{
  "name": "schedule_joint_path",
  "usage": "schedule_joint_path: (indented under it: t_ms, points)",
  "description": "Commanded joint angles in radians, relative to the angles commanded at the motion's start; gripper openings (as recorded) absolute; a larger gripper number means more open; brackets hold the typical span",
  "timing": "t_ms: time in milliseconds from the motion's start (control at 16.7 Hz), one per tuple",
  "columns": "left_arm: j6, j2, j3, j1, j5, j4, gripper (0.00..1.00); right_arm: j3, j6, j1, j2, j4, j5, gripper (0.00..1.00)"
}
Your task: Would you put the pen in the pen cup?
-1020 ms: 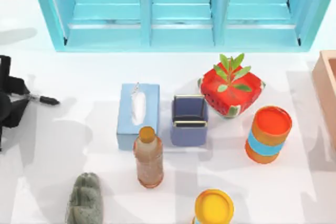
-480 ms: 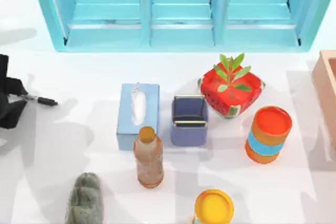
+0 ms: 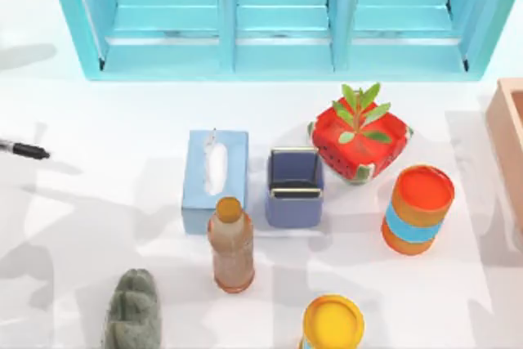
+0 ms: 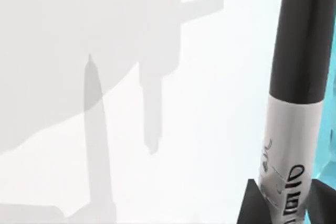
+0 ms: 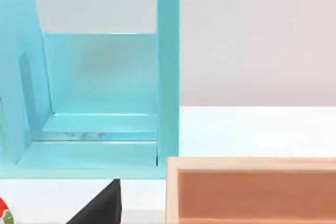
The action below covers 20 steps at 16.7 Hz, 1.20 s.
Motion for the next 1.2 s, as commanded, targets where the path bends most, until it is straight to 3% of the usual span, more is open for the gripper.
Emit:
schedule_joint_path:
  t_ms: [360, 840, 1020, 1200]
  points:
    - [0.055, -0.392, -0.039, 0.063, 0.039, -0.375, 0.0, 0.0, 0.0, 0.0, 0.0, 0.0, 0.0, 1.0]
    - [0.065, -0.445, -0.046, 0.072, 0.045, -0.429, 0.0, 0.0, 0.0, 0.0, 0.0, 0.0, 0.0, 1.0]
    - [0.106, -0.387, -0.027, 0.03, -0.017, -0.397, 0.0, 0.0, 0.0, 0.0, 0.0, 0.0, 0.0, 1.0]
    - [0.199, -0.271, 0.024, -0.077, -0.175, -0.311, 0.0, 0.0, 0.0, 0.0, 0.0, 0.0, 0.0, 1.0]
